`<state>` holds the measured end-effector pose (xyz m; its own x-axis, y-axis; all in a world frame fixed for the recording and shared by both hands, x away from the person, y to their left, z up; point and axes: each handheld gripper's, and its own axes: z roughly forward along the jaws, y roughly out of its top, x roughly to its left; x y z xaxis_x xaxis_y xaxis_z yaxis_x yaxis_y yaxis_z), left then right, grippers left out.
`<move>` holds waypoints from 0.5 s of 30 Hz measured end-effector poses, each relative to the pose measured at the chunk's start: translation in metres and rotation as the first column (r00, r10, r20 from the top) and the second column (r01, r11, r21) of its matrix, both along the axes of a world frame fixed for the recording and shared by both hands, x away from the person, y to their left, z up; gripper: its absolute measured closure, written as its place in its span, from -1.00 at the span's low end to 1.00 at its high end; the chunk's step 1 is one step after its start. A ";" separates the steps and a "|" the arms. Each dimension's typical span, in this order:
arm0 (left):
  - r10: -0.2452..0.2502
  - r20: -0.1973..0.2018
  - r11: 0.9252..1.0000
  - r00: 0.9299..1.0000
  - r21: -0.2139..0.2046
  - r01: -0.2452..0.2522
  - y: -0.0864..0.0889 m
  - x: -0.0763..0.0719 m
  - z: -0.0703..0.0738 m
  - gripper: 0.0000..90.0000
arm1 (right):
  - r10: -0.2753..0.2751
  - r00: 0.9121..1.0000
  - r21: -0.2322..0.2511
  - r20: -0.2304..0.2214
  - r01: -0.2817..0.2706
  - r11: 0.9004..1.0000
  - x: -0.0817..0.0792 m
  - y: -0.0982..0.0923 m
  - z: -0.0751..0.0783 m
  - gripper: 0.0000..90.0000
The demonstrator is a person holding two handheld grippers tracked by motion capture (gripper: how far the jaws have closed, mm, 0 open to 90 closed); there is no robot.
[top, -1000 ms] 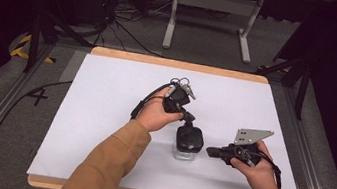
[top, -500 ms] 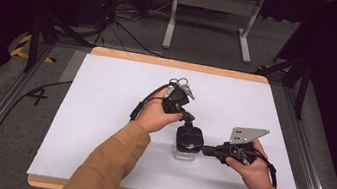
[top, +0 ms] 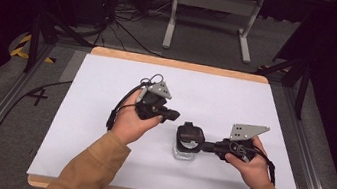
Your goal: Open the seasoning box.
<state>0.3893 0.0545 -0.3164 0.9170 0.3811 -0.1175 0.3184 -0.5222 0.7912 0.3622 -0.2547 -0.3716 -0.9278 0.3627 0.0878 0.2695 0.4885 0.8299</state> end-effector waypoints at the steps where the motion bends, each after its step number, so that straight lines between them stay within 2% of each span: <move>1: -0.007 0.001 1.000 1.000 -0.008 0.007 0.002 -0.007 -0.002 1.00 | -0.001 1.000 0.007 -0.001 0.001 1.000 0.000 0.000 0.000 1.00; 3: -0.013 -0.009 0.999 1.000 -0.053 0.012 0.004 -0.018 -0.009 1.00 | 0.001 1.000 0.023 -0.006 -0.001 1.000 0.001 0.000 0.001 1.00; 4: -0.016 -0.030 0.998 0.999 -0.067 0.014 0.003 -0.023 -0.014 1.00 | 0.001 1.000 0.028 -0.007 0.000 1.000 0.002 0.000 0.001 1.00; 5: -0.019 -0.040 0.997 0.999 -0.069 0.016 0.002 -0.028 -0.021 1.00 | -0.002 1.000 0.029 -0.006 0.002 1.000 0.002 0.000 0.000 1.00; 7: -0.018 -0.065 0.999 0.998 -0.040 0.015 -0.007 -0.033 -0.035 1.00 | -0.006 1.000 0.030 -0.006 0.006 1.000 0.002 0.000 0.000 1.00; 8: -0.023 -0.069 1.000 0.997 -0.023 0.021 -0.011 -0.034 -0.040 1.00 | -0.008 1.000 0.030 -0.007 0.009 0.999 0.003 0.000 0.000 1.00; 10: -0.022 -0.073 1.000 0.997 -0.017 0.021 -0.018 -0.034 -0.047 1.00 | -0.014 1.000 0.033 -0.004 0.014 0.999 0.002 0.000 0.000 1.00; 15: -0.007 -0.066 0.997 0.998 -0.073 0.002 -0.030 -0.034 -0.053 1.00 | -0.017 1.000 0.038 0.000 0.017 0.999 0.002 -0.002 0.001 1.00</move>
